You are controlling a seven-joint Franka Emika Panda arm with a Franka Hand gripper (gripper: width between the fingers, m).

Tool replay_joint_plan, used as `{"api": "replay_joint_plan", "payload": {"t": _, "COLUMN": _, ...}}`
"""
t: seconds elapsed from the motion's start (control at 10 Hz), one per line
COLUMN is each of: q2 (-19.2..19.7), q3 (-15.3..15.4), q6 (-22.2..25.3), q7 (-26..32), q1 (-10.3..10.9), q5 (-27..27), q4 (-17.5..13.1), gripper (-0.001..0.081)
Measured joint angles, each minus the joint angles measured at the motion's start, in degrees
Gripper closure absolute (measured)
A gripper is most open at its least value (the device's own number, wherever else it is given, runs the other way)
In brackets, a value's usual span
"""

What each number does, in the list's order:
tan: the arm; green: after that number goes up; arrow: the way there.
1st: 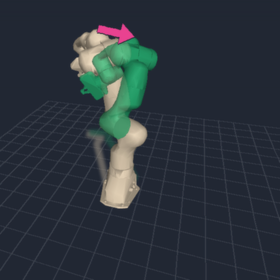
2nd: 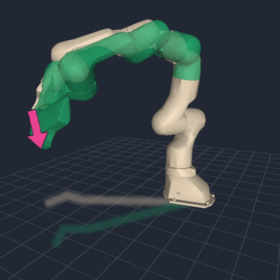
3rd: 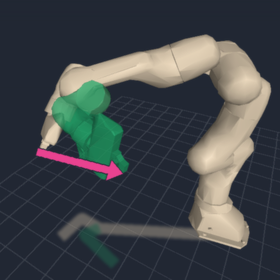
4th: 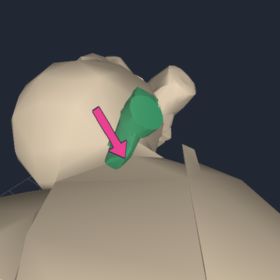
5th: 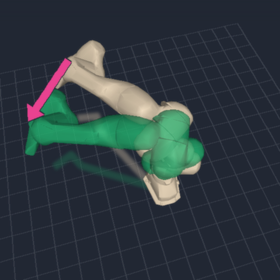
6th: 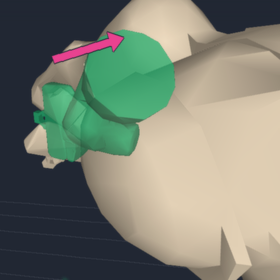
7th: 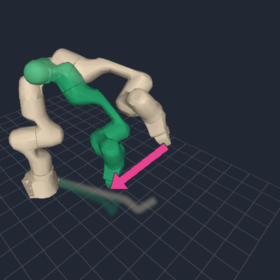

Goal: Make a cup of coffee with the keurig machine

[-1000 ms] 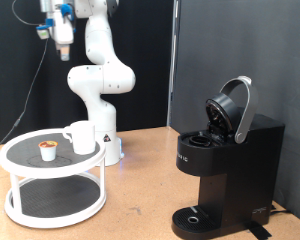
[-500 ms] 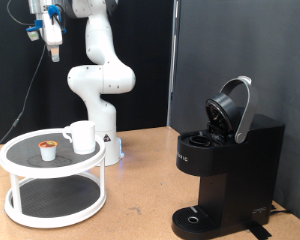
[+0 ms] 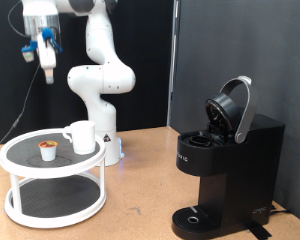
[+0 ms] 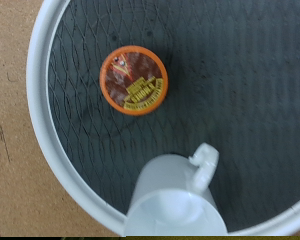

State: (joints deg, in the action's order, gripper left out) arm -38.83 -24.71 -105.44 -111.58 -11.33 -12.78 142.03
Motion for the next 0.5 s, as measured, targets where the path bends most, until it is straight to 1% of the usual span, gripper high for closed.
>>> {"api": "replay_joint_plan", "payload": {"t": 0.5, "q2": 6.3, "q3": -0.7, "q6": -13.9, "q7": -0.5, "q1": -0.4, "q5": -2.5, "q4": 6.7, "gripper": 0.0072}}
